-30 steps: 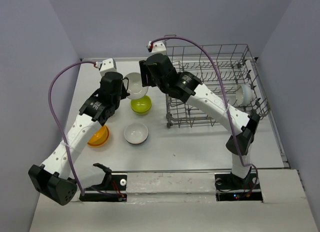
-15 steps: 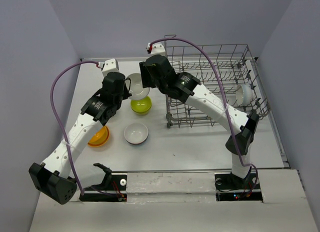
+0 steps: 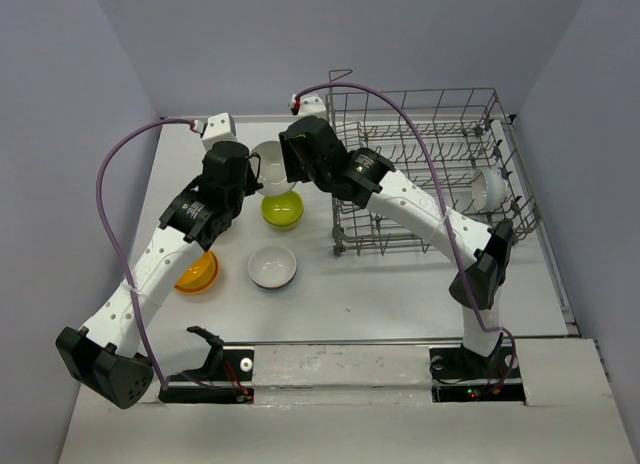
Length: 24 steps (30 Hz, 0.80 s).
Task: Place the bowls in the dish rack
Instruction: Pass from the left arm to the right
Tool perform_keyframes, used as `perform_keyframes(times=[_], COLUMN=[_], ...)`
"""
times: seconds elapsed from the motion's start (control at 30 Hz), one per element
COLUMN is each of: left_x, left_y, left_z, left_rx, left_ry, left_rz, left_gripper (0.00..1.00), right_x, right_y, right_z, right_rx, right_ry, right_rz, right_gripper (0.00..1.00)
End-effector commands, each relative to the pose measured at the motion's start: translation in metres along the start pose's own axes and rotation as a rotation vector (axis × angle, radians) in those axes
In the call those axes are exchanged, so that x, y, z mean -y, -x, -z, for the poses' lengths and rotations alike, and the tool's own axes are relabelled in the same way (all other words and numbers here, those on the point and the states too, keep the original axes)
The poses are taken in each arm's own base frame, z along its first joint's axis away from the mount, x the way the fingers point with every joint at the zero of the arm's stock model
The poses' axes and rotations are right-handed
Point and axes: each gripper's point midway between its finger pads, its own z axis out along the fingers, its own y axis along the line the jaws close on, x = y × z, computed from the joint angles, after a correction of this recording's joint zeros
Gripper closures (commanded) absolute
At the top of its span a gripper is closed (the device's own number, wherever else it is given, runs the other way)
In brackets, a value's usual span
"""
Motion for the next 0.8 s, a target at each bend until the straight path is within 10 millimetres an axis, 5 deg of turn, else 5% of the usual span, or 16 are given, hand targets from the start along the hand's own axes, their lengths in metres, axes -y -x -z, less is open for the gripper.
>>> perform_keyframes(times=[0.0,0.77], left_x=[0.0149,0.0154], left_y=[0.0519,0.0529], left_z=[0.0196,0.0256], left_rx=[0.152,0.154], left_ry=[-0.058,-0.068], left_rz=[0.094,0.099], left_gripper=[1.0,1.0], right_x=[-0.0072,-0.0136], right_y=[0.0066,0.009], right_z=[0.0017,-0.0049], right_rx=[0.027,0.033], right_ry=[0.019,0.032], right_rz=[-0.022,-0.007], right_gripper=[0.45,0.57])
